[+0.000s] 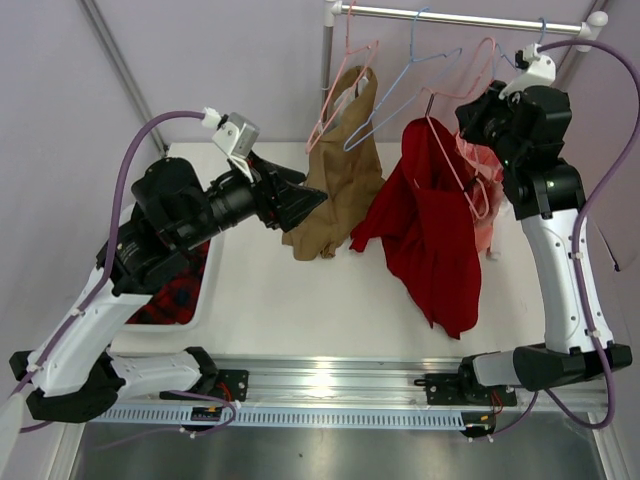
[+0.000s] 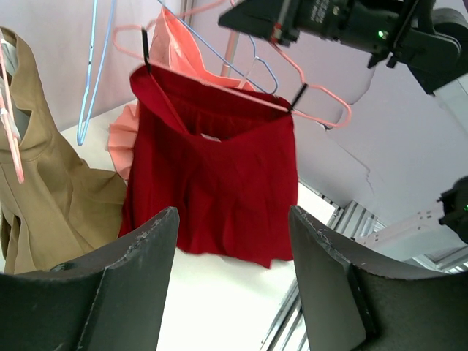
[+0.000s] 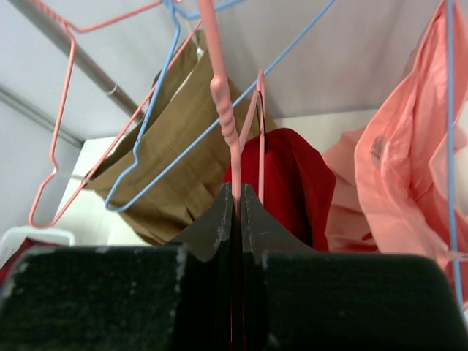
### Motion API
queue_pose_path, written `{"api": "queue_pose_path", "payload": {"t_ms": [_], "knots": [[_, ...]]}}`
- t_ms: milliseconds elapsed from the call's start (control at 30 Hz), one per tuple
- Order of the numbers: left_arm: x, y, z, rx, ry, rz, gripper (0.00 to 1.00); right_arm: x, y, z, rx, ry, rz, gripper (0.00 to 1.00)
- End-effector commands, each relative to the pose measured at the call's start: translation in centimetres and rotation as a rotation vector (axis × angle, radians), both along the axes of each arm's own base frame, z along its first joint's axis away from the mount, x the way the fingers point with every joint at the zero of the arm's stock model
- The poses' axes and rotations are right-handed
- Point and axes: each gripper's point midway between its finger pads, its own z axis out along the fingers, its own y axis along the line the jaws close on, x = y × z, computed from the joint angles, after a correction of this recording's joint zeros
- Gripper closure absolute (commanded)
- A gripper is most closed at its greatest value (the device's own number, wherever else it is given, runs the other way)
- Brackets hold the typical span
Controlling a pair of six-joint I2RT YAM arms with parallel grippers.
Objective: Place the skirt on the hanger
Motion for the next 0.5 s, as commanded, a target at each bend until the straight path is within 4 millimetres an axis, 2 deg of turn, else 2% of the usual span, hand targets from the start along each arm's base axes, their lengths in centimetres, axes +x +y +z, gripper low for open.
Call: {"api": "queue_pose_path", "payload": {"t_ms": [0, 200, 467], "knots": [[-0.7, 1.3, 2.2, -0.034, -0.054, 0.013, 0.34, 0.0, -2.2, 9.4, 0.020, -0.296, -0.143, 1.00], [-0.8, 1.5, 2.2, -0.027, -0.056, 0.015, 0.34, 1.6, -4.0, 10.9, -0.025, -0.329, -0.258, 1.00], [-0.8, 1.2, 1.9, -0.017, -0.052, 0.004, 0.34, 3.9, -5.8, 12.0, -0.067, -0.397, -0.274, 1.00]]}}
